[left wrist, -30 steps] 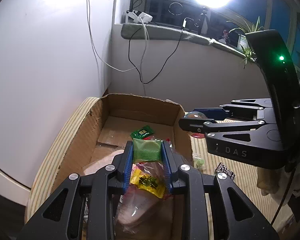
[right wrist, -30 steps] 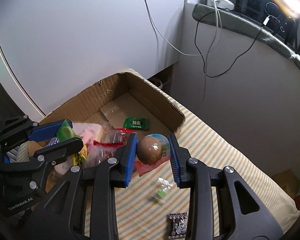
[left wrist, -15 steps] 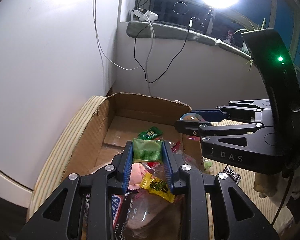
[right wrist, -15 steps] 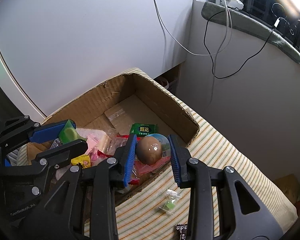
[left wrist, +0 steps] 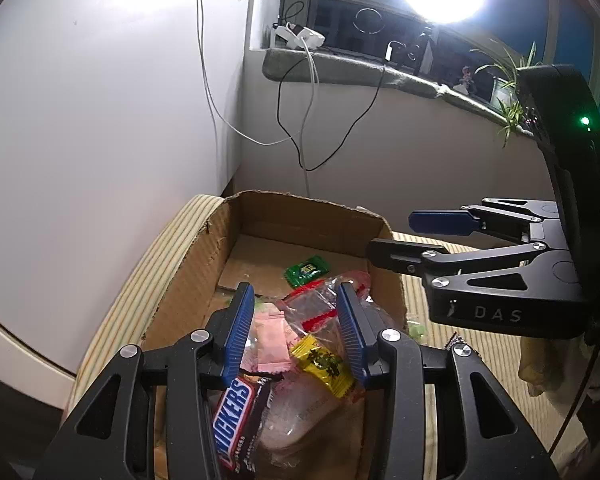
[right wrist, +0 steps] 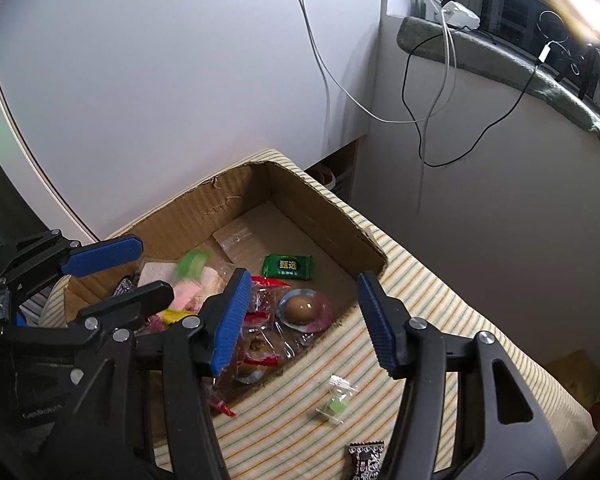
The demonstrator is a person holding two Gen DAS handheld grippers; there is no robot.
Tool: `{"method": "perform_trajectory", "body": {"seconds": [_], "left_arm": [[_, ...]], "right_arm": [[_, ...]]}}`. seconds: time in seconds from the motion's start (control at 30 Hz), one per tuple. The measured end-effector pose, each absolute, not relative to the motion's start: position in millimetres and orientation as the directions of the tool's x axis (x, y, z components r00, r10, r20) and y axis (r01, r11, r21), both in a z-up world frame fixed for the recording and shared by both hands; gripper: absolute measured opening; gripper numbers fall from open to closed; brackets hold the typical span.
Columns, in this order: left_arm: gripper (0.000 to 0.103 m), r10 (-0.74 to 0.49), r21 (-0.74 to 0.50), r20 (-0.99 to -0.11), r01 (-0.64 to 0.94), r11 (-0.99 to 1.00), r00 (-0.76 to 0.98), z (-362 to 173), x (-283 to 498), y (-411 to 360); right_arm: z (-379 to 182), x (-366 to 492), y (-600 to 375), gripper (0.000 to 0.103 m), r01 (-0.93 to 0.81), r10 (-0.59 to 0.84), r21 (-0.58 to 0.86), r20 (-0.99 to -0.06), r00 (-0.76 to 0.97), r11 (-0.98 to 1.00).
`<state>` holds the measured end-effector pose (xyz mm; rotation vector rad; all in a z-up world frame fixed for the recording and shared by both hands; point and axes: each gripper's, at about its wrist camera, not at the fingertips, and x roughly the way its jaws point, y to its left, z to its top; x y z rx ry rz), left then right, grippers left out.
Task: Organize snacks
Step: 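Withdraw both grippers from the box toward the clear candy and dark bar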
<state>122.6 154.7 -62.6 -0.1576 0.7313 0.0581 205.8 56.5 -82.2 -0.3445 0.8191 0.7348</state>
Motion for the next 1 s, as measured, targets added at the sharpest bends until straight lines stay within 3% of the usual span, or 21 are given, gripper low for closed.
{"method": "perform_trajectory", "body": {"seconds": [0.4, 0.73, 1.0], "left_arm": [[0.041, -0.034, -0.139, -0.652, -0.075, 0.987, 0.757, -55.6, 111.8, 129.0], [0.041, -0.09, -0.141, -0.651, -0.004, 0.99, 0.754, -59.4, 111.1, 86.0], [0.032, -0.138, -0.133, -0.675, 0.065, 0.989, 0.725, -73.0, 115.9, 48.3]], "right_arm": [[-83.0, 196.7, 2.8, 0.058, -0.667, 0.426, -0.006, -0.765, 0.483, 0.745], [-119.8, 190.1, -46.4, 0.058, -0.635, 0.376, 0.007, -0.811, 0.449, 0.772], [-151.8, 182.0, -60.5, 0.058, -0.641, 0.365, 0.027, -0.84, 0.401, 0.767]]}}
